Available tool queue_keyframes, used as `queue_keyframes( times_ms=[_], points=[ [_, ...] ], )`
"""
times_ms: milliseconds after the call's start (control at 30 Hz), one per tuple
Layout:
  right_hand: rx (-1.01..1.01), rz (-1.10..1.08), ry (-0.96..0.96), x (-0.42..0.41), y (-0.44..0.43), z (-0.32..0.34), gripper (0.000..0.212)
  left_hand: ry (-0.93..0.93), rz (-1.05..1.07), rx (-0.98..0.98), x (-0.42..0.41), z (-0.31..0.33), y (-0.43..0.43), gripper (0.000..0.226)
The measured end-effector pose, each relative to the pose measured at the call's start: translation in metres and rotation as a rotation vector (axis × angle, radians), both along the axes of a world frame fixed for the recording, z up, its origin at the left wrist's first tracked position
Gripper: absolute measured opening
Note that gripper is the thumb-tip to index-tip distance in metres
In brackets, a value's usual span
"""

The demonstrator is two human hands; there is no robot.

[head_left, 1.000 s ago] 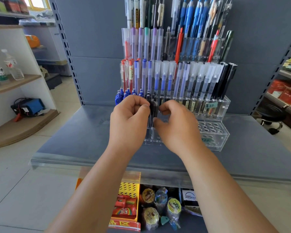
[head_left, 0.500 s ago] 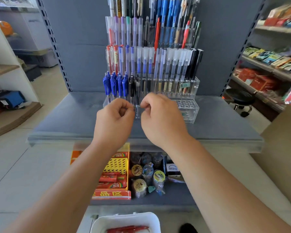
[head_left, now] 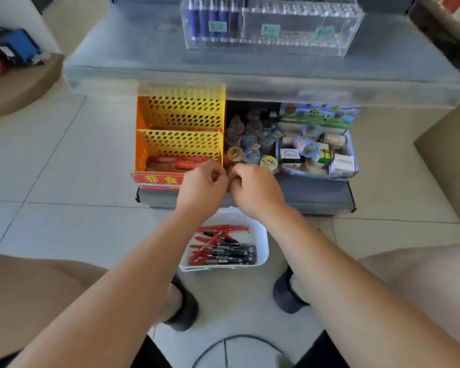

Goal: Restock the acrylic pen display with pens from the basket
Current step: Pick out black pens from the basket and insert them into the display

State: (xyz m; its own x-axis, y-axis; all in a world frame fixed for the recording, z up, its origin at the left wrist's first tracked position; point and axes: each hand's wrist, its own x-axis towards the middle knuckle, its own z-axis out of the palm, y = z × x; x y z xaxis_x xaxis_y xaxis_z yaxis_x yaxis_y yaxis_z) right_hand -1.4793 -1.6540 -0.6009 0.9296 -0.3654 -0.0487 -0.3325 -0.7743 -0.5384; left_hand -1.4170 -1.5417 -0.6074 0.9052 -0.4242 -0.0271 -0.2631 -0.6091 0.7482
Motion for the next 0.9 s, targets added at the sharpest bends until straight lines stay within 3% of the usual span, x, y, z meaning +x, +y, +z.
queue_keyframes(
  times_ms=[300, 600, 900],
  points=[
    [0.089, 0.03, 0.172, -0.011, 0.012, -0.08, 0.019, 0.203, -0.04, 0.26, -0.01, -0.087, 0.036, 0.015],
    [0.168, 0.044, 0.387, -0.016, 0.019, -0.147, 0.025, 0.291, -0.092, 0.284, -0.01, -0.136, 0.037, 0.025],
    [0.264, -0.027, 0.603, -0.027, 0.021, -0.202, 0.022, 0.434, -0.09, 0.298, -0.012, -0.184, 0.03, 0.014]
  ],
)
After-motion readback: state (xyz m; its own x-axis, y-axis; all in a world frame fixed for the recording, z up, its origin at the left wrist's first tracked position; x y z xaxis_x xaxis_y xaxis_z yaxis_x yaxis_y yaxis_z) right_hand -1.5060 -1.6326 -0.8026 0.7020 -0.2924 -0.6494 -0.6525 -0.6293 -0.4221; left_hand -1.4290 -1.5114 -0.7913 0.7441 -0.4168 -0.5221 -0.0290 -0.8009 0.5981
